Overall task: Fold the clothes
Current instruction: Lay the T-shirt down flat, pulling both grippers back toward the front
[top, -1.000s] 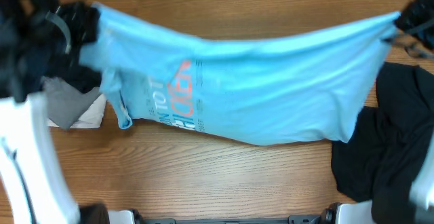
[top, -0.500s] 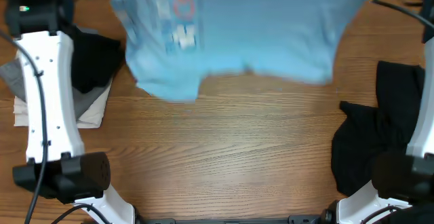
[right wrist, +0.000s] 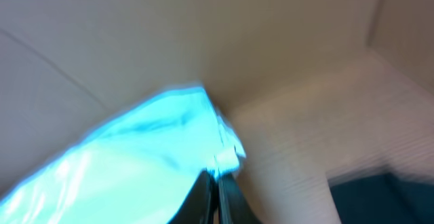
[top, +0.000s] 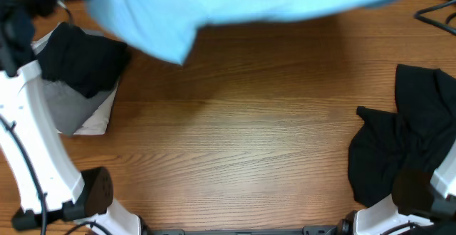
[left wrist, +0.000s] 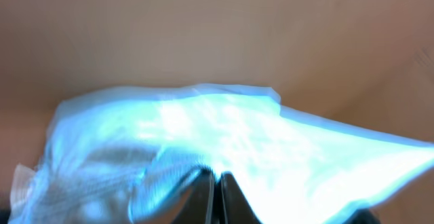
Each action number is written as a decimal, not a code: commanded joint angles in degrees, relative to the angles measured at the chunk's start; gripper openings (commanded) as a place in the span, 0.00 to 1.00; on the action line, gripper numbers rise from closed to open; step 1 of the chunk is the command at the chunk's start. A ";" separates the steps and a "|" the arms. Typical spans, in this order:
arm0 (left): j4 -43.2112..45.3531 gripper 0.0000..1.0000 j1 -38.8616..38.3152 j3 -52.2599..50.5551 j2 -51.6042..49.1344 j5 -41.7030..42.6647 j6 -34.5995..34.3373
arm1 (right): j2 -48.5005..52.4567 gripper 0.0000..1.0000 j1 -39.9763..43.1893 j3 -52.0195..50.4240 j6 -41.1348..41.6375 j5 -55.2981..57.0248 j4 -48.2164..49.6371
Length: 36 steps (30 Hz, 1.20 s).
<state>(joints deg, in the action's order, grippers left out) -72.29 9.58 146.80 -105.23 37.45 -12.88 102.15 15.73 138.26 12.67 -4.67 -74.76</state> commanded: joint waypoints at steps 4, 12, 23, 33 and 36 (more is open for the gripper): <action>-22.16 0.04 -7.61 -6.01 -11.34 -6.73 17.35 | 4.55 0.04 0.13 -12.00 -2.34 2.51 -8.17; -20.63 0.04 -12.96 -34.58 -15.93 -11.13 17.90 | 4.55 0.04 0.15 -35.58 -2.91 2.73 -7.61; -5.51 0.04 -11.39 -69.96 -4.55 -15.61 16.00 | 4.55 0.04 3.34 -54.05 1.66 7.08 -6.80; -2.01 0.04 3.39 -79.54 19.63 -20.59 8.55 | 1.16 0.04 11.23 -58.55 6.10 8.46 -6.19; -3.54 0.04 6.88 -79.58 23.06 -19.61 8.66 | 0.11 0.04 11.34 -58.55 6.10 8.48 -6.75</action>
<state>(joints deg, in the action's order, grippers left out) -74.54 13.50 67.85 -85.76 18.22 -2.44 105.78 26.98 79.79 17.76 2.94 -81.25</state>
